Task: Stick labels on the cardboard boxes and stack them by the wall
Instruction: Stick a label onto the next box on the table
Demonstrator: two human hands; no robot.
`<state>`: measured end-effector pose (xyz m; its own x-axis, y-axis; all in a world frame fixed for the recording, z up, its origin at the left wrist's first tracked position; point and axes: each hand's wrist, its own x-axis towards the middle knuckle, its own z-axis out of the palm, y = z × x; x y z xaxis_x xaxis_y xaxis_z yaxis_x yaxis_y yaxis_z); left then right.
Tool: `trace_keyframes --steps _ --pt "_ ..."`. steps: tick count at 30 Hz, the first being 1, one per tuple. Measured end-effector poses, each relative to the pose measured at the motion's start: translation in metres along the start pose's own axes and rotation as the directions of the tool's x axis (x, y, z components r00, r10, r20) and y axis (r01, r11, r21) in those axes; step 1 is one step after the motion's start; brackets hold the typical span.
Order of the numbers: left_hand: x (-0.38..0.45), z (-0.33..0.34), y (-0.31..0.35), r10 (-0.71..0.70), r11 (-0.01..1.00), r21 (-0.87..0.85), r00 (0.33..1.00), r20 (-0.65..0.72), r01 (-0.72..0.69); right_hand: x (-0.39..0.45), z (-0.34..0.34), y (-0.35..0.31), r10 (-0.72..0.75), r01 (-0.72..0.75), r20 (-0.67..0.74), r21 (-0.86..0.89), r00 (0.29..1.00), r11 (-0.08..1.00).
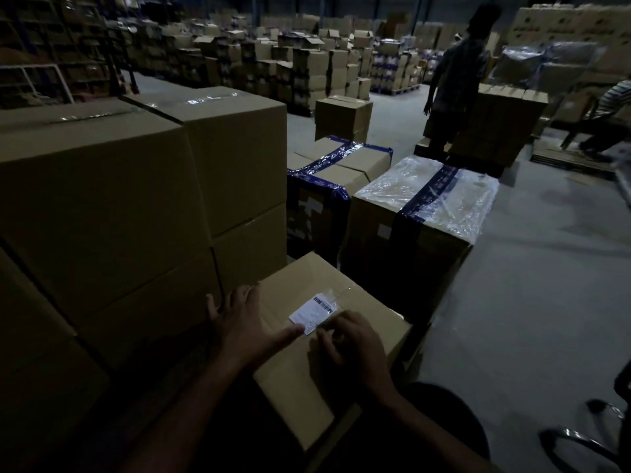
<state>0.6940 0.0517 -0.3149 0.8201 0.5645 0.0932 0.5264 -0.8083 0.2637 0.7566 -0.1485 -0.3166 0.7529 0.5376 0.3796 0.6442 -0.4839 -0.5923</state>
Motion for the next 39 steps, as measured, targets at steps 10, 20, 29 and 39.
trace_keyframes --steps 10,20,29,39 --pt "-0.005 0.004 0.016 -0.067 0.998 0.004 0.995 -0.076 0.068 0.045 0.004 0.018 0.020 -0.007 0.143 -0.091 0.990 0.996" --pt "-0.005 0.004 0.013 -0.063 0.998 -0.032 0.993 -0.097 0.060 0.064 -0.001 0.020 0.060 -0.087 0.193 0.132 0.979 0.987" --pt "-0.005 0.005 0.015 -0.058 0.998 -0.042 0.990 -0.125 0.053 0.066 -0.002 0.025 0.088 -0.125 0.214 0.166 0.973 0.978" --pt "-0.007 0.005 0.014 -0.057 0.998 -0.043 0.990 -0.130 0.052 0.066 -0.005 0.028 0.093 -0.143 0.245 0.195 0.965 0.970"
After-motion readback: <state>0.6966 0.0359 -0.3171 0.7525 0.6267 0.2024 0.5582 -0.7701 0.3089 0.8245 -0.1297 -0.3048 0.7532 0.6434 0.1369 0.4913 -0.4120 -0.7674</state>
